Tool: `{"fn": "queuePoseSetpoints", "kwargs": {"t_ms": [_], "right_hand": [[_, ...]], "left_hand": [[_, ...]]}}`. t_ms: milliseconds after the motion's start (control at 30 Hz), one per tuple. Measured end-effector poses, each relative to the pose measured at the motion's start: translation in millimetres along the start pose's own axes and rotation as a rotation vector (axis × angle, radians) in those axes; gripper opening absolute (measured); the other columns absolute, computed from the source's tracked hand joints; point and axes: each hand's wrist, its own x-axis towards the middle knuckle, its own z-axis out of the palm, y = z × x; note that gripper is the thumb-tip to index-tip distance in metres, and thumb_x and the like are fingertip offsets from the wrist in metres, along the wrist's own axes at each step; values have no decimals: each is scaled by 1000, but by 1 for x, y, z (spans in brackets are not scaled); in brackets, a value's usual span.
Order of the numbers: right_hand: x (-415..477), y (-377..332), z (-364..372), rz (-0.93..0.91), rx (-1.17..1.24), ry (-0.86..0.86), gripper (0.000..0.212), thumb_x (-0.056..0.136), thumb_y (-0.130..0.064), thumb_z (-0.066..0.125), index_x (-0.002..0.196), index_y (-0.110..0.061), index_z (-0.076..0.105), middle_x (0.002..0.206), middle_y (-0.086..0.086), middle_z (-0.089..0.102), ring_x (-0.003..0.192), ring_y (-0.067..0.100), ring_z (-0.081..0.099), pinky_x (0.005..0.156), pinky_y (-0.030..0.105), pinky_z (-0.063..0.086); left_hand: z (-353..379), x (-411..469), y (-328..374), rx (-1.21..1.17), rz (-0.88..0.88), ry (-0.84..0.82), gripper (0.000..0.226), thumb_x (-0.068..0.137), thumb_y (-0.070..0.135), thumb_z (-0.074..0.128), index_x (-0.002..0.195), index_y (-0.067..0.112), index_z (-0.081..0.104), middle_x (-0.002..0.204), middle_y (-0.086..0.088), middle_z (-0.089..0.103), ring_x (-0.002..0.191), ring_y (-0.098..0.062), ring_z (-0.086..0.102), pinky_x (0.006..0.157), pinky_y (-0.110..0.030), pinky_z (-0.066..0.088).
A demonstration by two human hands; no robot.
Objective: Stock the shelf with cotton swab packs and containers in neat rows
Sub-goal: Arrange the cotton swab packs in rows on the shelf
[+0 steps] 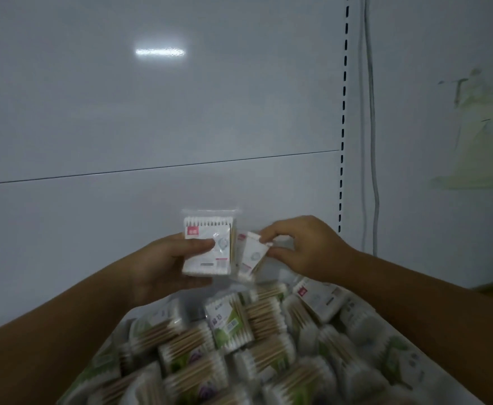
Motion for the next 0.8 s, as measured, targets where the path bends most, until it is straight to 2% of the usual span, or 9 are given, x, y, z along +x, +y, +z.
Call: {"fn": "queuePoseSetpoints", "kwargs": {"t_ms": [133,200,300,400,500,600,700,733,800], "right_hand": [[-1,-13,1,-95,-51,24,30,78,-29,71,103,-13,71,104,-1,72,92,16,67,82,26,47],[-8,0,0,78,-76,-98,43,83,-37,69,120,-18,60,117,-3,65,104,16,61,87,27,45],[-30,30,0,453,-385,-383,61,85,-52,61,134,-19,47,134,1,51,120,19,49,97,28,37],[-45,47,8,605,-618,-565,65,77,-68,57,118,-18,52,120,4,53,104,20,51,87,34,40],[-49,52,14,615,-695,-515,60,70,-70,61,105,-24,45,100,-3,55,87,15,48,78,33,37],[-52,51,14,643,-526,-432,65,69,-58,73,107,-24,34,81,-11,49,75,9,55,63,22,41],[-38,35,-1,666,-242,-271,72,73,-38,79,128,-24,34,81,-8,56,67,6,57,50,15,40],[-27,22,-6,659,-146,-223,69,73,-33,80,128,-26,38,83,-5,59,68,8,59,51,17,42],[0,-11,-7,622,58,-141,50,71,-25,82,110,-26,52,85,0,64,68,13,63,53,23,50]], "left_hand": [[16,1,-3,-79,-62,-190,62,43,24,96,99,5,76,103,-19,71,89,-29,72,70,-40,59],[14,-2,-3,-17,-75,-162,65,39,27,98,96,4,76,103,-19,71,87,-28,72,67,-36,59],[1,-9,-5,12,-94,-61,56,49,24,94,97,1,75,105,-23,70,86,-30,72,67,-37,60],[-14,-23,-2,-6,-107,17,34,69,16,77,98,-1,73,103,-24,70,83,-31,72,64,-37,60],[-32,-37,7,51,-120,28,63,42,25,97,95,0,75,104,-24,70,83,-30,72,65,-38,60],[-50,-57,22,92,-111,40,68,36,28,98,95,4,76,106,-22,70,86,-29,72,69,-40,60],[-69,-85,36,85,-61,102,64,37,28,97,94,6,77,103,-21,71,85,-29,72,70,-41,60],[-77,-97,39,78,-48,131,61,39,26,95,94,6,77,102,-20,71,85,-28,72,70,-42,60],[-93,-126,44,49,-18,199,58,38,22,93,91,6,77,100,-20,72,83,-28,72,68,-43,60]]}}
